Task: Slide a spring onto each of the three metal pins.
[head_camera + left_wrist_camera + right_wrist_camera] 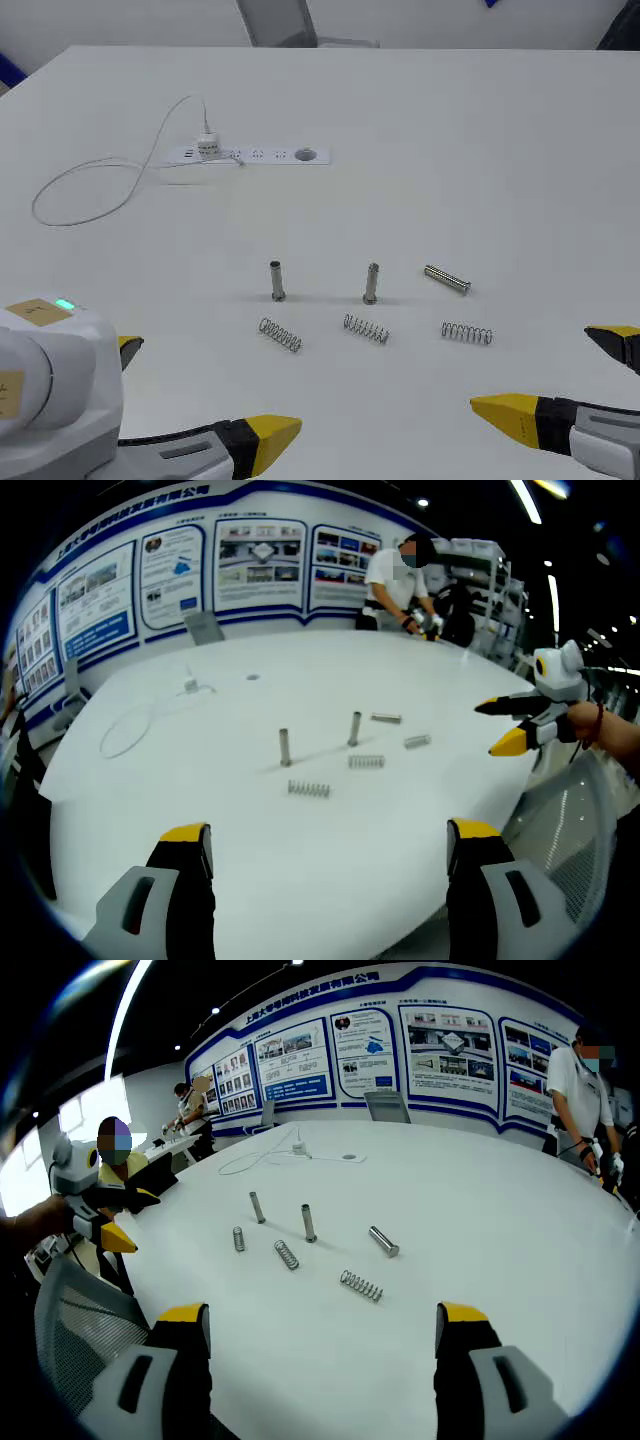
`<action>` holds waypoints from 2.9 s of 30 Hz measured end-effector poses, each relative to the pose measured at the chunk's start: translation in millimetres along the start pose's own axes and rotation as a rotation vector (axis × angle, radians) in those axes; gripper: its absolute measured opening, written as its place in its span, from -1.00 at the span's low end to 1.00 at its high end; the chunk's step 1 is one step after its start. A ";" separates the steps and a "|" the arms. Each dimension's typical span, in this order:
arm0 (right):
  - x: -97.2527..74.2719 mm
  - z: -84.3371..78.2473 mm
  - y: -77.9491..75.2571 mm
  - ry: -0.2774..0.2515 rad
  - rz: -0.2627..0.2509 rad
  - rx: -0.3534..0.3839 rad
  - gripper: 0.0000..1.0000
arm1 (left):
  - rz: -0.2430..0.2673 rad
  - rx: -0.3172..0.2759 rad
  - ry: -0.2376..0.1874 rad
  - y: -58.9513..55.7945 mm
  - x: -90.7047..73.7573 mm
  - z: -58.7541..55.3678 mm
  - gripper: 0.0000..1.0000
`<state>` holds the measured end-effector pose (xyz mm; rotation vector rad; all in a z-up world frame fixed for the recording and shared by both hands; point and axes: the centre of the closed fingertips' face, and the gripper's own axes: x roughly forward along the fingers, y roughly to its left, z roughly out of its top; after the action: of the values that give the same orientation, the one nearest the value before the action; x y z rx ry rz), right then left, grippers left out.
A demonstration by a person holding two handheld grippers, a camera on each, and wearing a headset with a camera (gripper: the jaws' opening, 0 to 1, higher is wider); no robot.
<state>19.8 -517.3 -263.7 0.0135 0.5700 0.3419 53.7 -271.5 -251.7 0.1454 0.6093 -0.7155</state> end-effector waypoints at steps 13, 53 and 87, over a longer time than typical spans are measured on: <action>-2.1 3.3 -1.0 -0.005 -0.003 -0.003 0.86 | -0.001 -0.005 -0.001 0.1 -1.7 0.6 0.97; 9.0 12.6 -14.9 0.018 0.004 -0.050 0.74 | -0.008 0.002 -0.005 1.3 2.7 1.2 0.97; 95.1 45.6 -54.3 0.027 0.046 -0.107 -0.04 | -0.021 -0.009 -0.012 -3.4 17.9 0.3 0.87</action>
<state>136.0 -534.3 -281.1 -0.0814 0.5785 0.4178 62.2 -284.4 -261.5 0.1261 0.6039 -0.7334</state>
